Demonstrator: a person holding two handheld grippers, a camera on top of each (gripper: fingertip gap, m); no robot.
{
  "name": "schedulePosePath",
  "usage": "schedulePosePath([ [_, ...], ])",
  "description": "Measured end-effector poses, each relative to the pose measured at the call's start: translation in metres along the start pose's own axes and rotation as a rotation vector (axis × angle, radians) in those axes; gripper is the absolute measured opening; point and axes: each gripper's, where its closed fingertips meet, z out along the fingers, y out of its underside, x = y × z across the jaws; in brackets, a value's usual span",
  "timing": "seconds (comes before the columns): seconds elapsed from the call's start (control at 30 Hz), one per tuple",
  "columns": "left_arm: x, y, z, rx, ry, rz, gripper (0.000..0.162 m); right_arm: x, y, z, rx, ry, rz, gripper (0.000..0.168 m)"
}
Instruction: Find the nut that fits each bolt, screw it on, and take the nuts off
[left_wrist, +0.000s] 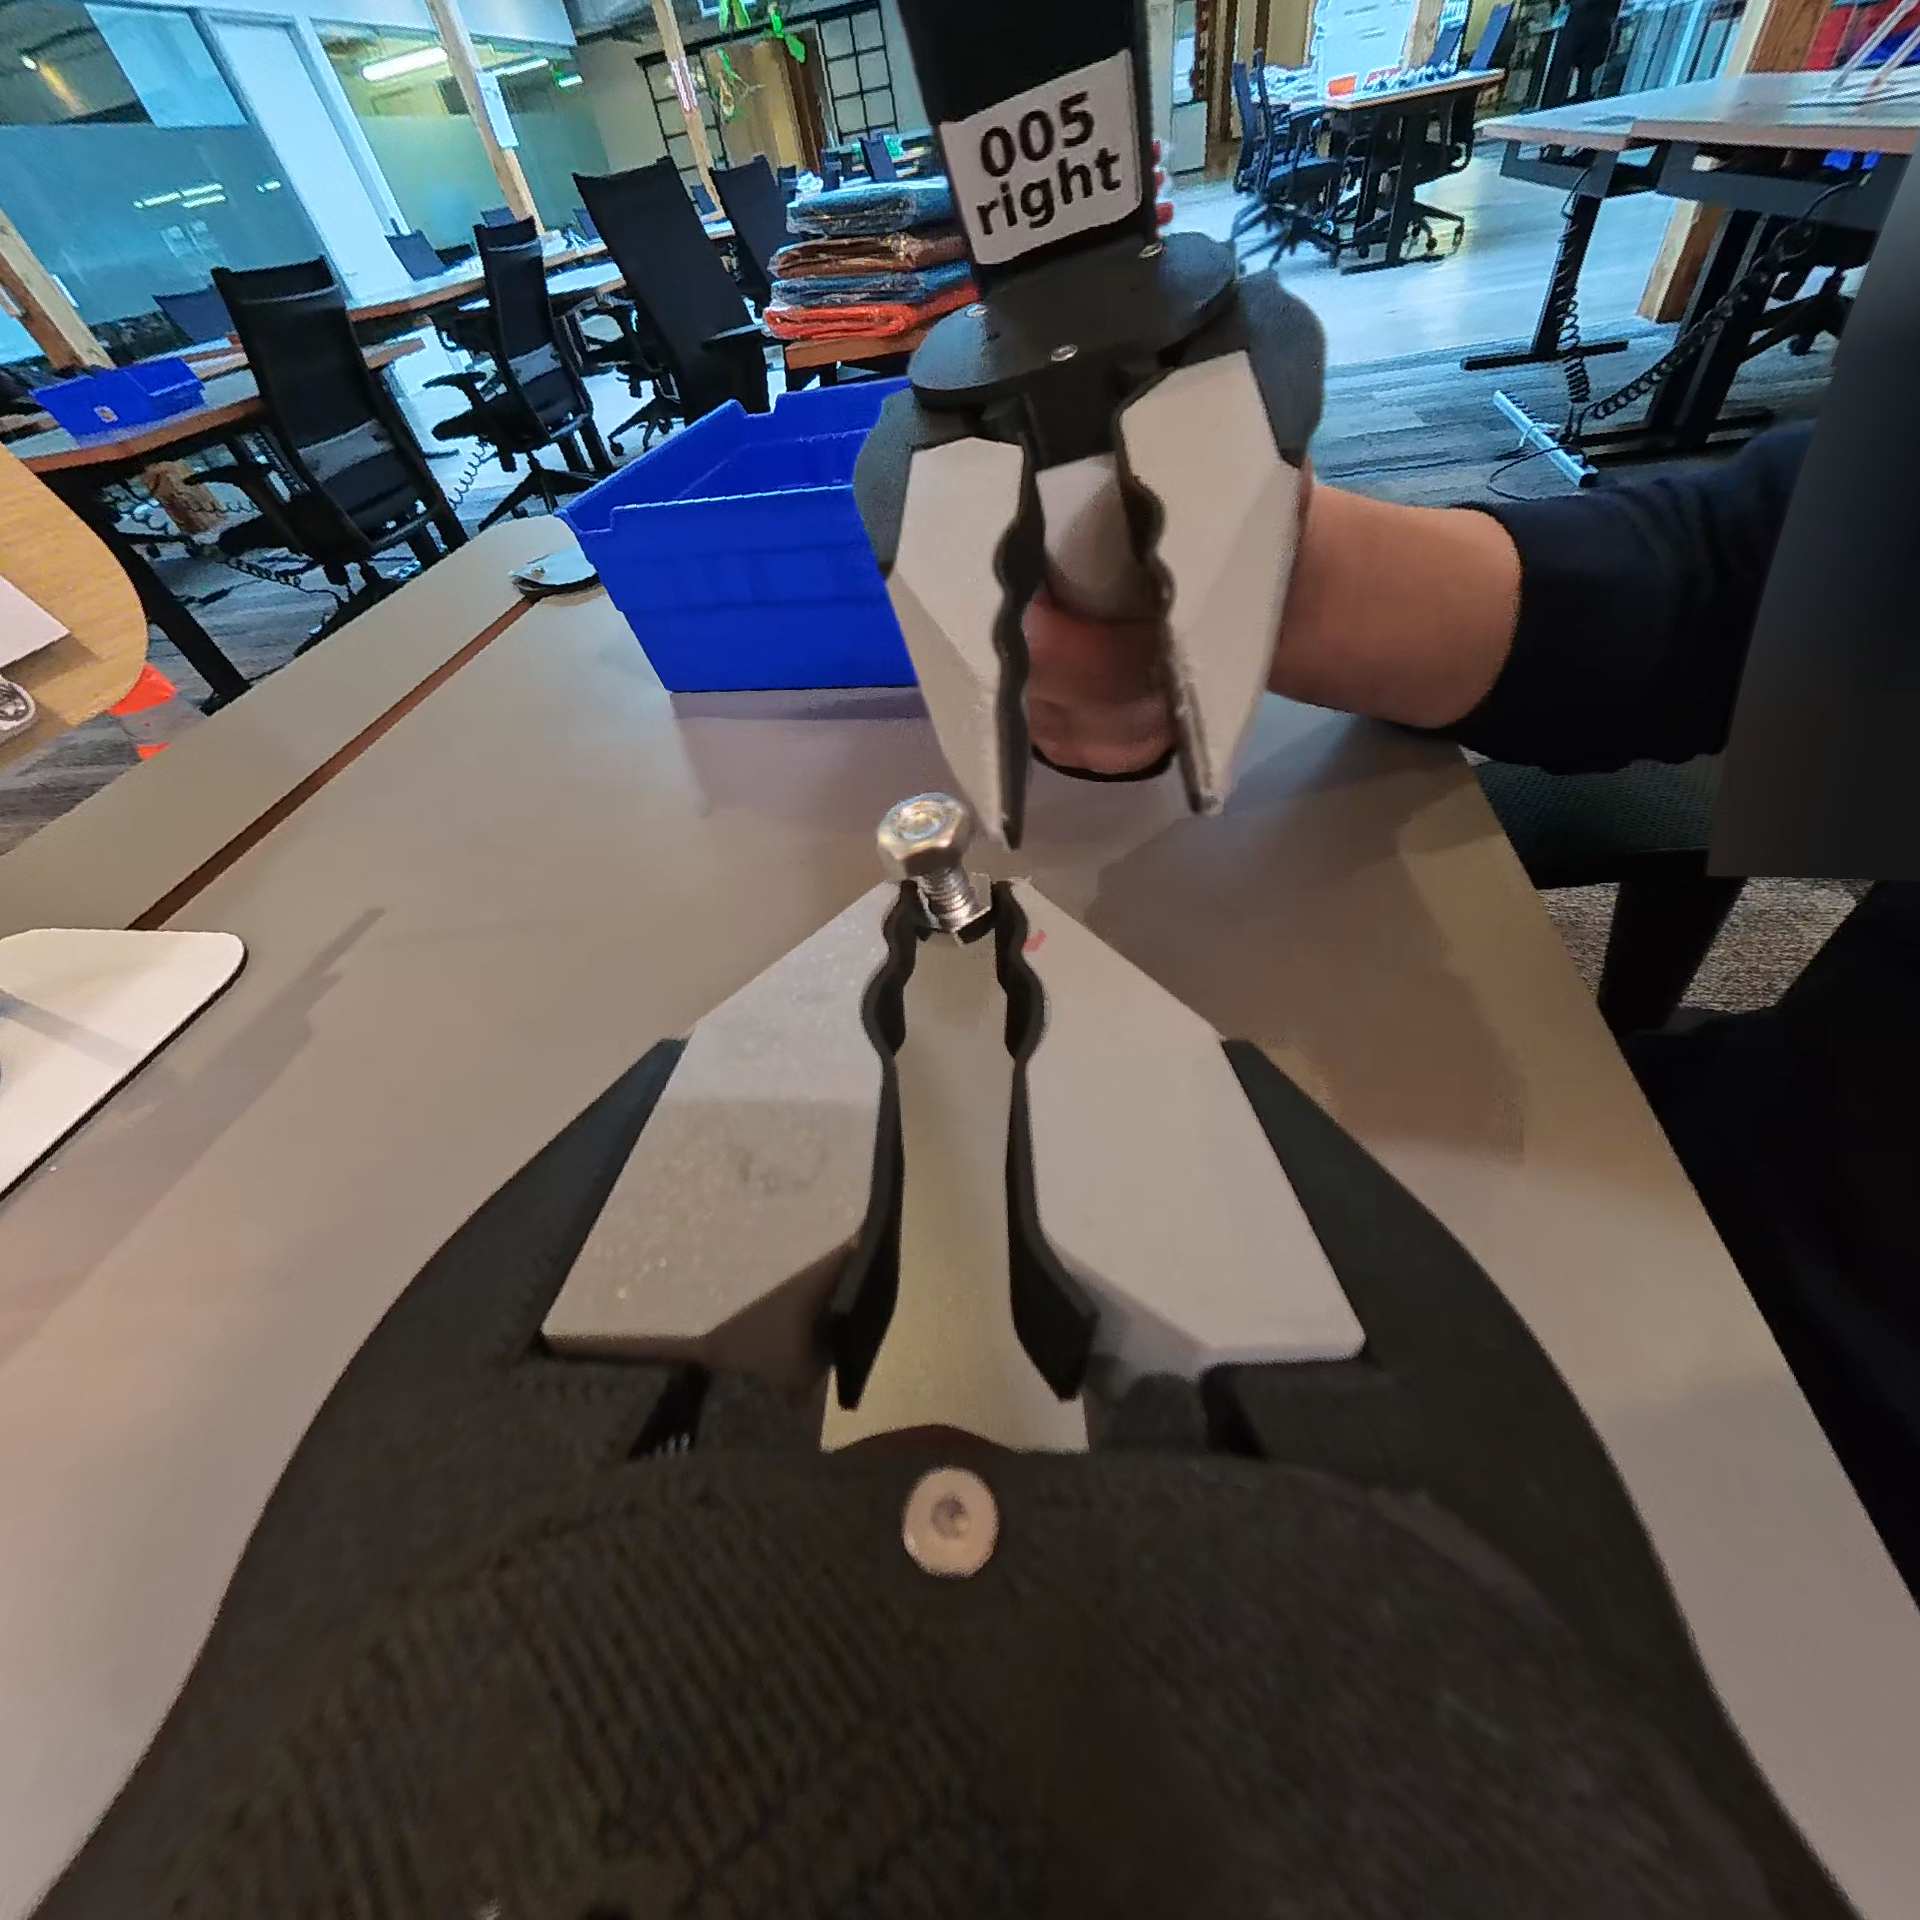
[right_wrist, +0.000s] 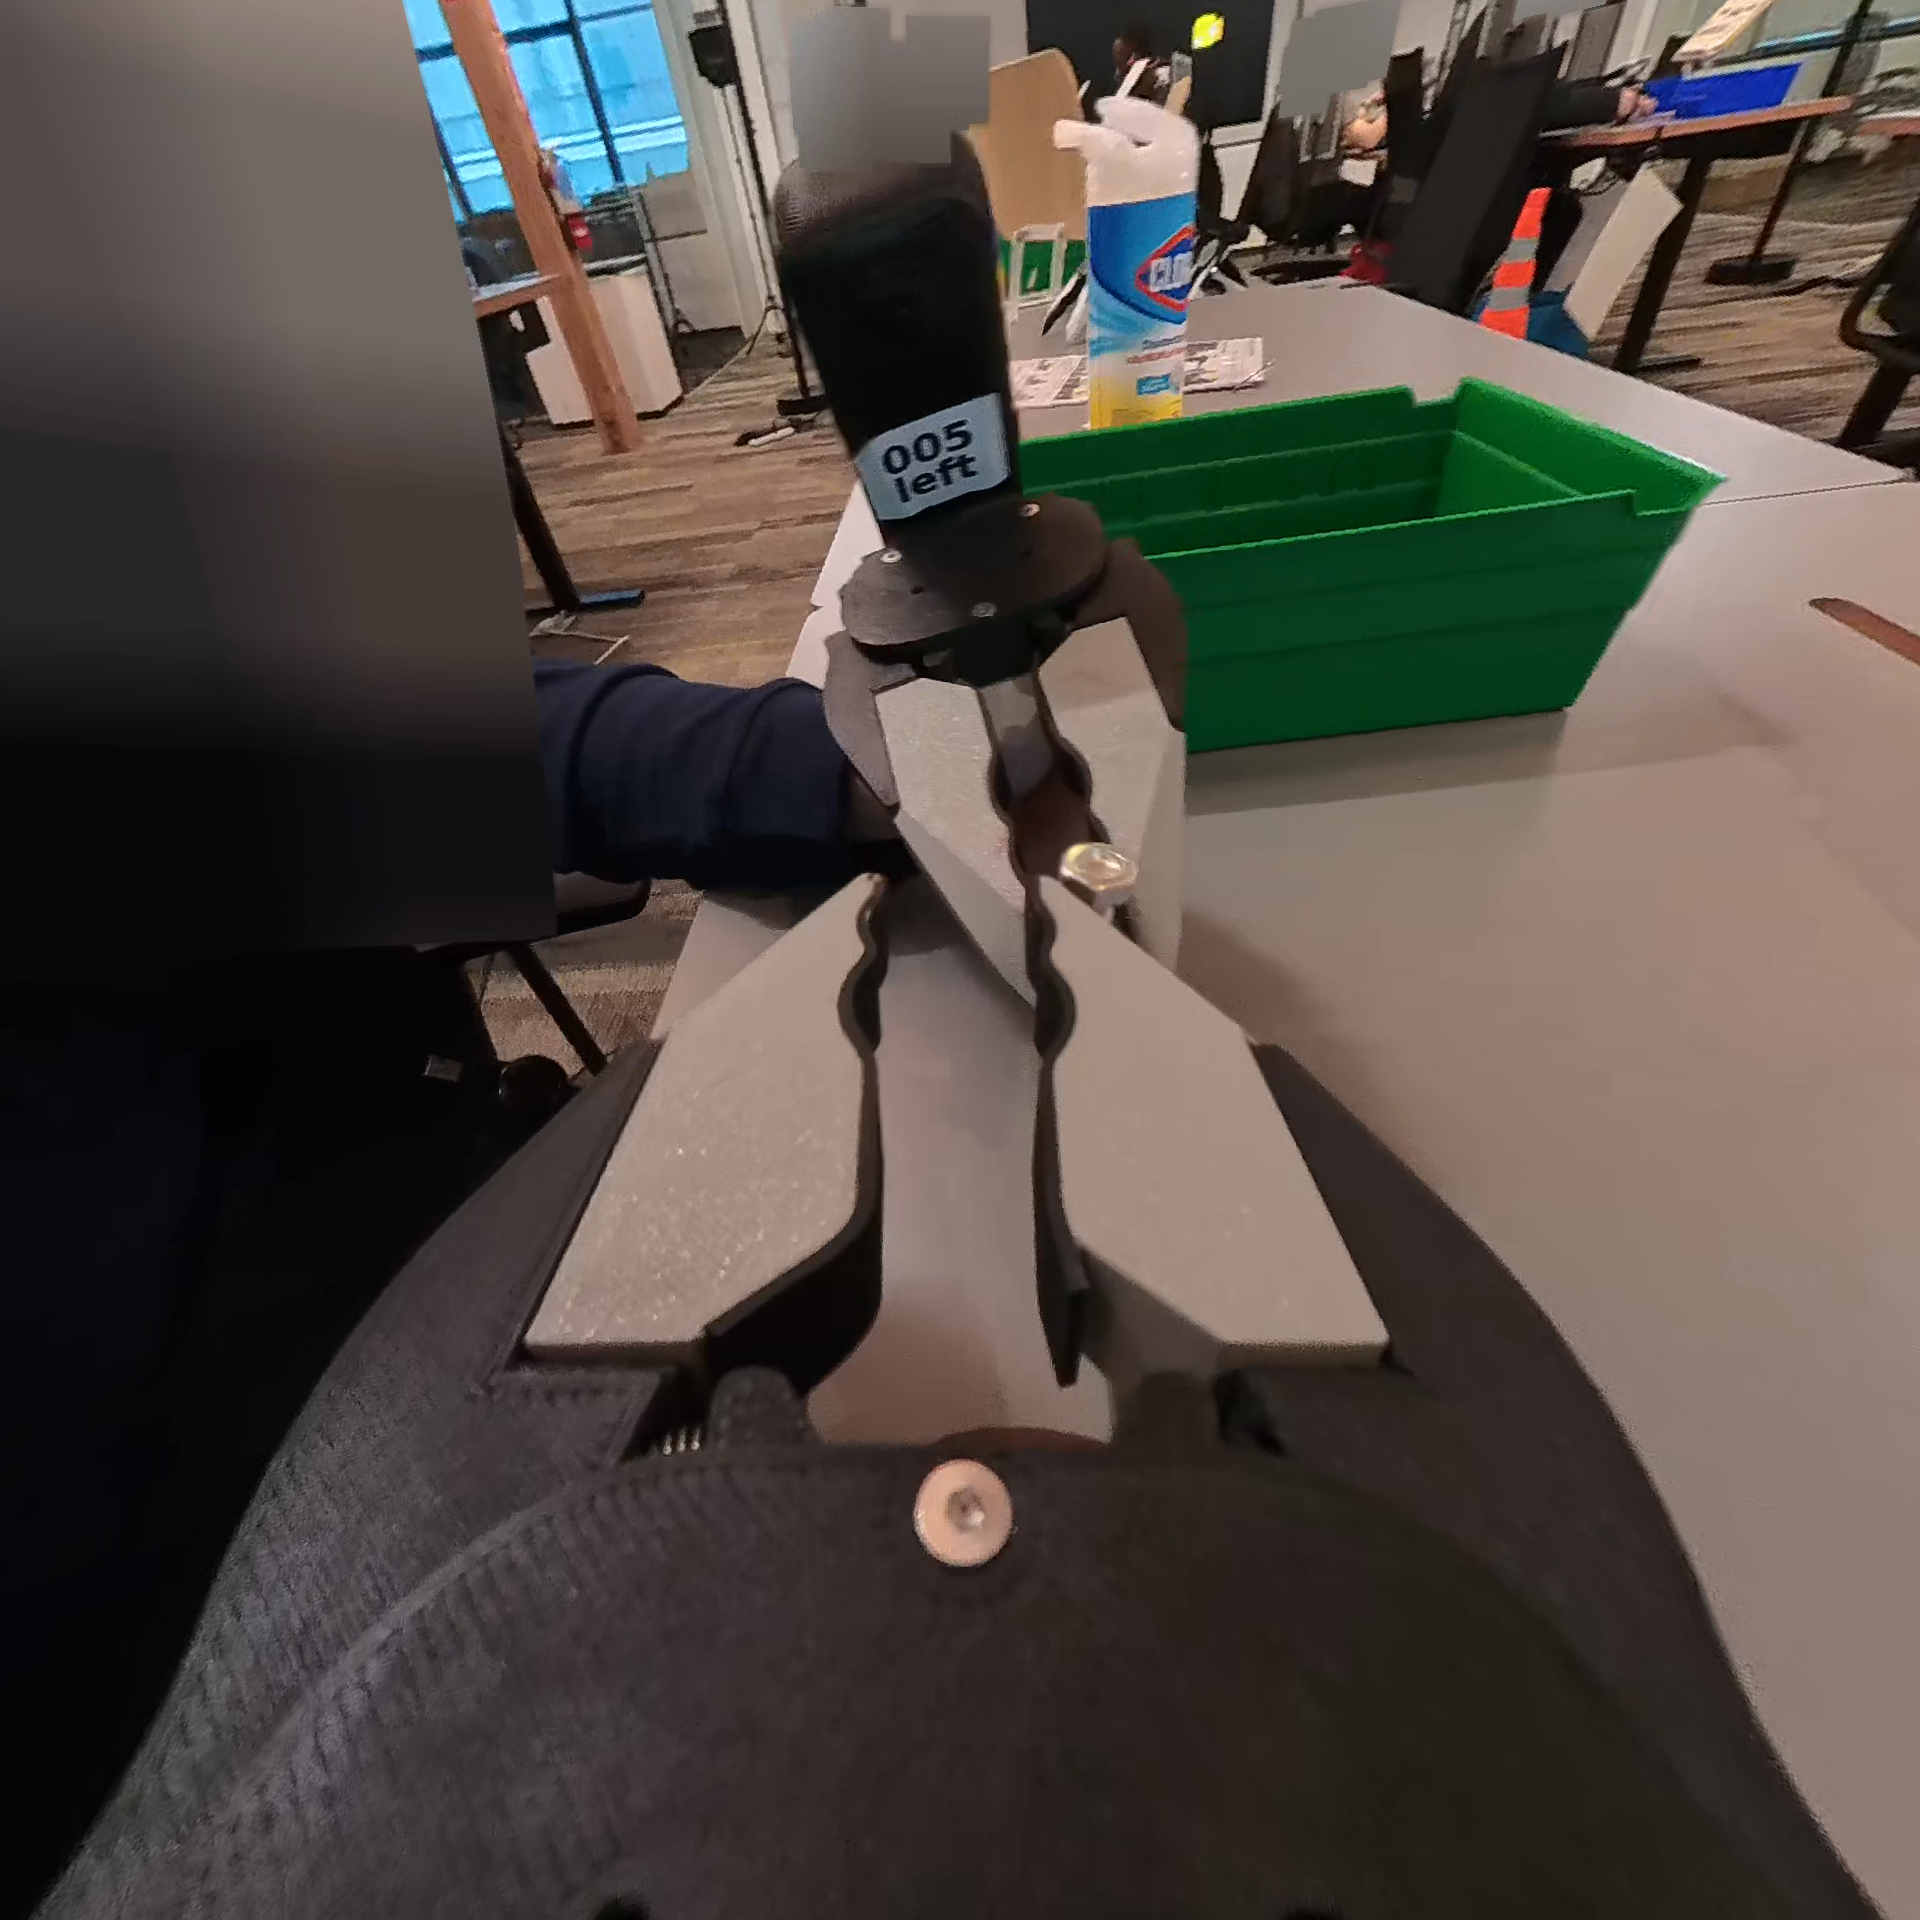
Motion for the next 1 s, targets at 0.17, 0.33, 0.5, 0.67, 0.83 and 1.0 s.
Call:
schedulePosePath([
  [0.17,0.0,0.001,0.0,-0.003,0.001,0.003,0.012,-0.004,0.0,0.0,-0.009,-0.005,-0.026,0.023],
  [0.33,0.0,0.001,-0.001,-0.002,0.003,0.003,0.012,0.01,-0.006,-0.015,0.032,0.055,-0.008,0.022],
  [0.5,0.005,0.002,0.002,-0.008,0.024,0.007,0.012,0.027,-0.008,-0.016,0.064,0.116,0.038,0.028],
  [0.67,0.005,0.002,0.002,-0.008,0.028,0.007,0.012,0.014,-0.004,-0.005,0.052,0.034,0.039,0.034],
  [0.83,0.001,0.001,0.0,-0.006,0.01,-0.001,0.012,0.007,-0.002,-0.007,0.033,0.004,0.03,0.036],
  [1.0,0.0,0.0,-0.001,-0.002,0.006,-0.003,0.012,0.01,-0.02,-0.024,0.131,0.02,0.031,0.028],
])
